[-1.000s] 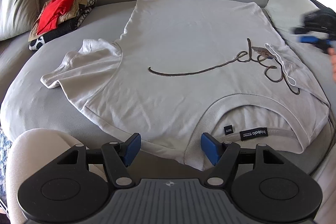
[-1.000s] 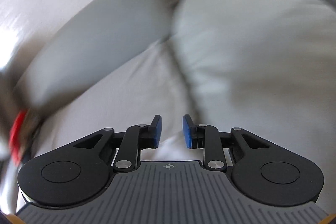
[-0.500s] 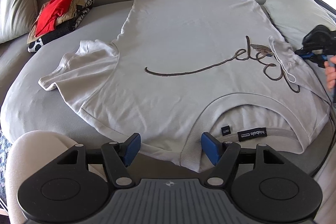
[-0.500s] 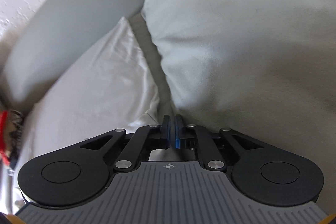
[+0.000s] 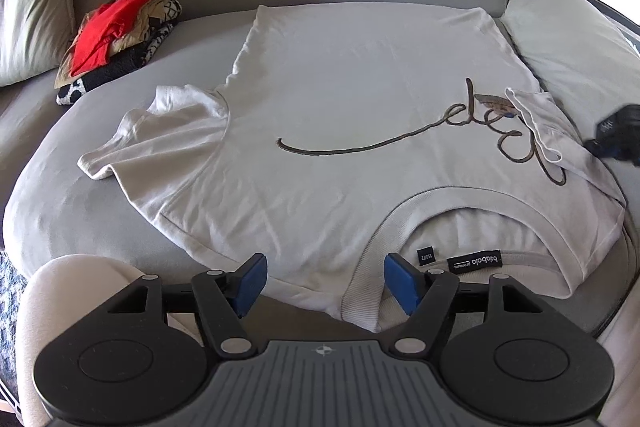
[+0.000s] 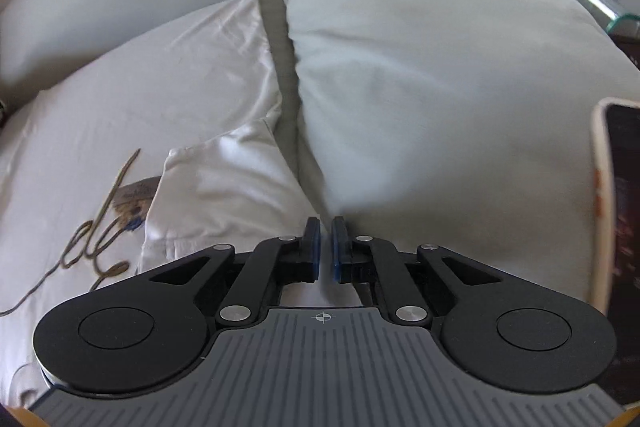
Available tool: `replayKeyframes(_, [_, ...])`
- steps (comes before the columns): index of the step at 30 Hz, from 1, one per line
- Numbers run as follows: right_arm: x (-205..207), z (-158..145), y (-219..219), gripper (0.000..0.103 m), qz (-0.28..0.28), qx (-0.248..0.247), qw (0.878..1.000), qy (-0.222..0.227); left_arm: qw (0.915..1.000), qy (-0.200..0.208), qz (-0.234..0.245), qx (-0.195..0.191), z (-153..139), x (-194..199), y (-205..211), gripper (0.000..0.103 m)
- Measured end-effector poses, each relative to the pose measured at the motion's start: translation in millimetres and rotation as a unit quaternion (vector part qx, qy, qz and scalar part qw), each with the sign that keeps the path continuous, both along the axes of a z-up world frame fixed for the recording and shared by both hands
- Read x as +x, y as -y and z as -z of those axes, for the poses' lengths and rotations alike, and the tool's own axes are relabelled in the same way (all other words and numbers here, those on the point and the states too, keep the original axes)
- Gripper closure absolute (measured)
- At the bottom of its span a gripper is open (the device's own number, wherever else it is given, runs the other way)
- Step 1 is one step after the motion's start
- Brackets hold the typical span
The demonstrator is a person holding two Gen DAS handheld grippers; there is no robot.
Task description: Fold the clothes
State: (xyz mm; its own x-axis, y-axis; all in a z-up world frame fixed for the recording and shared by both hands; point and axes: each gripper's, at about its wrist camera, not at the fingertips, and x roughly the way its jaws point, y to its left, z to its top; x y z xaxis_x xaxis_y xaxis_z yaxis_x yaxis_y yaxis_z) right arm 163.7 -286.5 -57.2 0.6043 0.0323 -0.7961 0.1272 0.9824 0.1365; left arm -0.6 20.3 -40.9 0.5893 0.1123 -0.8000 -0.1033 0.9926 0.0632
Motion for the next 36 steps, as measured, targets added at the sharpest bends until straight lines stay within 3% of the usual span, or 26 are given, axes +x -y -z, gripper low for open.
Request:
replayKeyframes(6, [-18,-13,-15,0.087,-0.066,0.01,0.998,-0.007,1.0,0.005,0.005,-0.002,-3,-3,3,0.035])
replayKeyframes(8, [-22,-4,-20,0.088,-0.077,-0.026,0.996,-0.03,0.9999,0.009,0.008,-0.001,-5,-6,4,0.035])
replayKeyframes(12, [-33,-2,-12,0.083,-0.042,-0.083,0.995,-0.046,0.9998,0.019,0.006,-0.001,-10,-13,2,0.035])
replayKeyframes(15, [-44,-9,-7,0.083,-0.035,-0.076,0.995,-0.046,0.9998,0.021,-0.001,-0.006,-11,-14,-1,0.035])
replayKeyframes(21, [-57,-29,-35,0.08,-0.08,-0.017,0.996,0.018,0.9995,0.029,-0.001,-0.011,-13,-19,-2,0.035])
replayKeyframes(24, [-75,-24,-45,0.08,-0.1,-0.004,0.995,-0.02,0.9995,0.03,0.002,-0.013,-14,-20,-3,0.035])
replayKeyframes(29, [-124,-37,-53,0.077,-0.123,-0.035,0.991,-0.046,0.9993,0.031,-0.005,-0.019,-13,-21,-8,0.035])
replayKeyframes(32, [-146,-51,-65,0.076,-0.14,-0.047,0.989,-0.019,0.9994,0.033,-0.003,-0.013,-9,-19,-7,0.035])
replayKeyframes(33, [-149,-52,-72,0.072,-0.147,-0.052,0.988,-0.008,0.9994,0.034,-0.001,-0.011,-8,-19,-6,0.035])
replayKeyframes(36, [-149,-43,-99,0.07,-0.175,-0.074,0.982,-0.004,0.9997,0.021,0.014,0.003,2,-16,-1,0.035])
